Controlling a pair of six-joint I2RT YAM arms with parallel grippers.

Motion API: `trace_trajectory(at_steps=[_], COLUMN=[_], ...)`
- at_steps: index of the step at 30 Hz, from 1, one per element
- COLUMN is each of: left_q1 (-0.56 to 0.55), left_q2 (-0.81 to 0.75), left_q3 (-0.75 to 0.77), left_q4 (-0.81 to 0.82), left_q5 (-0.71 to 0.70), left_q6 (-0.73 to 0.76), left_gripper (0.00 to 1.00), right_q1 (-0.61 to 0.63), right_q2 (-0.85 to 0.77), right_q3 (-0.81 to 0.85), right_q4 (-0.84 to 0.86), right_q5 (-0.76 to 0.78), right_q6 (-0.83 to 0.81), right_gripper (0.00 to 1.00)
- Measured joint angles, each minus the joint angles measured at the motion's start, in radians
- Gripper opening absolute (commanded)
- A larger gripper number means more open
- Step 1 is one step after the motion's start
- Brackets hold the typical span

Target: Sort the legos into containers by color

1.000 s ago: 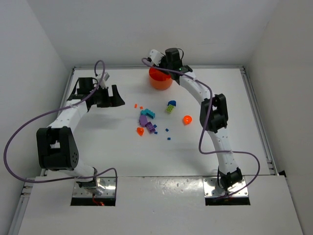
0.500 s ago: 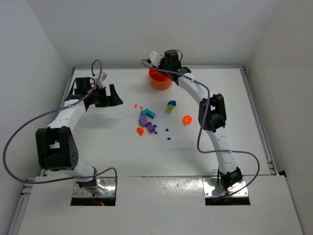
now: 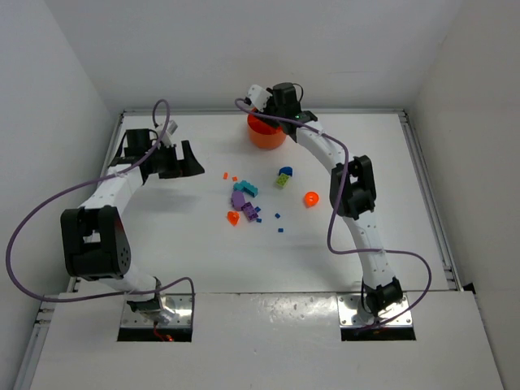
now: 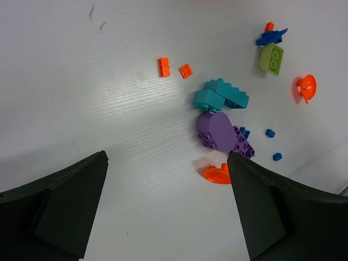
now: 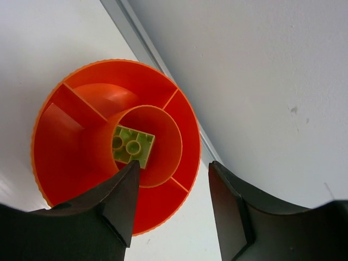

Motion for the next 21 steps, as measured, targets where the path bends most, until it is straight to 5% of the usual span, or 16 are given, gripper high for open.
trace_trajectory(at_steps=[10,16,21], left_q1=[0.000,0.003,0.010], left_q2=[0.000,-0.051,-0.090], left_q3=[-0.013,-0.066,-0.080], left_q4=[0.009,0.010,0.011], left_q5=[0.003,-0.014,-0.023], left_q6=[0.023,0.044,0.050], left_gripper=[0.98,0.98,0.98], right_q1=[-0.014,-0.047,-0.043], right_q2=[-0.134,-0.480,-0.624], right_q3=[-0.111,-0.417,-0.670], right_q4=[-0.121,-0.319,-0.363], right_q5=[-0.050,-0.171,-0.285], right_q6=[0.107,0.278,0.430], right_gripper=[0.51,0.75,0.80])
